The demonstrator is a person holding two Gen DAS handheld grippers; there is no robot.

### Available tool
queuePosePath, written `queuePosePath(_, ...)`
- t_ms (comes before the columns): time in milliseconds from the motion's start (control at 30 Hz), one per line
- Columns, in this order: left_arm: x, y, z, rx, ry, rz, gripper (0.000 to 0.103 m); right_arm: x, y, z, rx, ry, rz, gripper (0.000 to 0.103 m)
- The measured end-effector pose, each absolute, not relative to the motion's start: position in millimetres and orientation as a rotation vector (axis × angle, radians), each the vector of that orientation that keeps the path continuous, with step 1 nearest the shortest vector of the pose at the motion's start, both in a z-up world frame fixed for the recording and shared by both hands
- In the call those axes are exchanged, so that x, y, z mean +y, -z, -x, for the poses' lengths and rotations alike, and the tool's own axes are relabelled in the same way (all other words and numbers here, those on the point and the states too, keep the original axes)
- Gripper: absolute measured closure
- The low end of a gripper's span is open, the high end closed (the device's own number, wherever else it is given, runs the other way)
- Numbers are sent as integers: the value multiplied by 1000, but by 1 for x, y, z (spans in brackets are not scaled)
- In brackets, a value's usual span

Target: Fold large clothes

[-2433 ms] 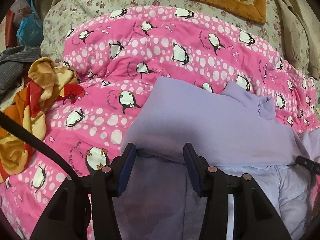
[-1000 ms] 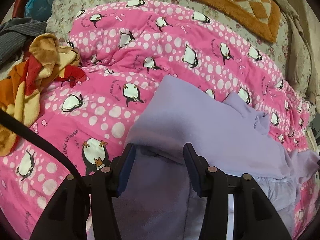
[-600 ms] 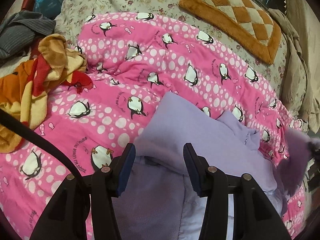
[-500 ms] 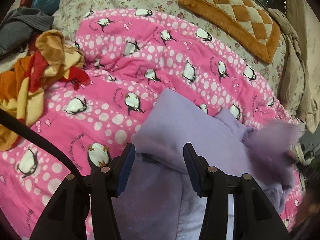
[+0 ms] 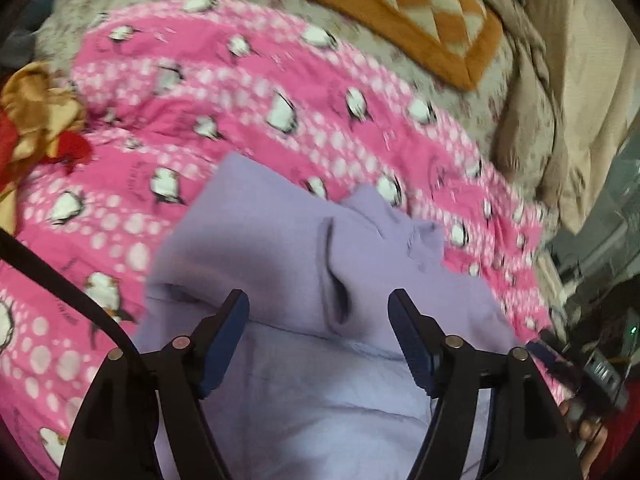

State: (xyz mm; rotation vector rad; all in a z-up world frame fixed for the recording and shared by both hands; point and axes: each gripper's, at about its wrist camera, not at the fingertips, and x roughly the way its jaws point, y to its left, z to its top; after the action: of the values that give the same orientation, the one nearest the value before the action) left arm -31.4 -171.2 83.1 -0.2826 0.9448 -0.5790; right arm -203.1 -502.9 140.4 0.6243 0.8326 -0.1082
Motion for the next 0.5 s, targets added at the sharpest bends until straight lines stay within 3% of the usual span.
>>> queuePosePath(133, -211, -67, 25, 1018, 546, 175, 60, -537, -142, 218, 775, 208, -699, 22)
queuePosePath(167, -223, -60, 24, 1045, 533, 139, 66, -543, -139, 219, 780, 228, -702, 22)
queuePosePath(267, -248, -47, 22, 1089, 548, 71, 100, -554, -130, 221, 803, 298, -670, 22)
queuePosePath(367, -258, -58, 18, 1056, 534, -5, 103, -568, -124, 224, 807, 373, -653, 22)
queuePosePath(500, -224, -100, 2, 965, 559, 158, 103, -587, -121, 238, 780, 410, -731, 22)
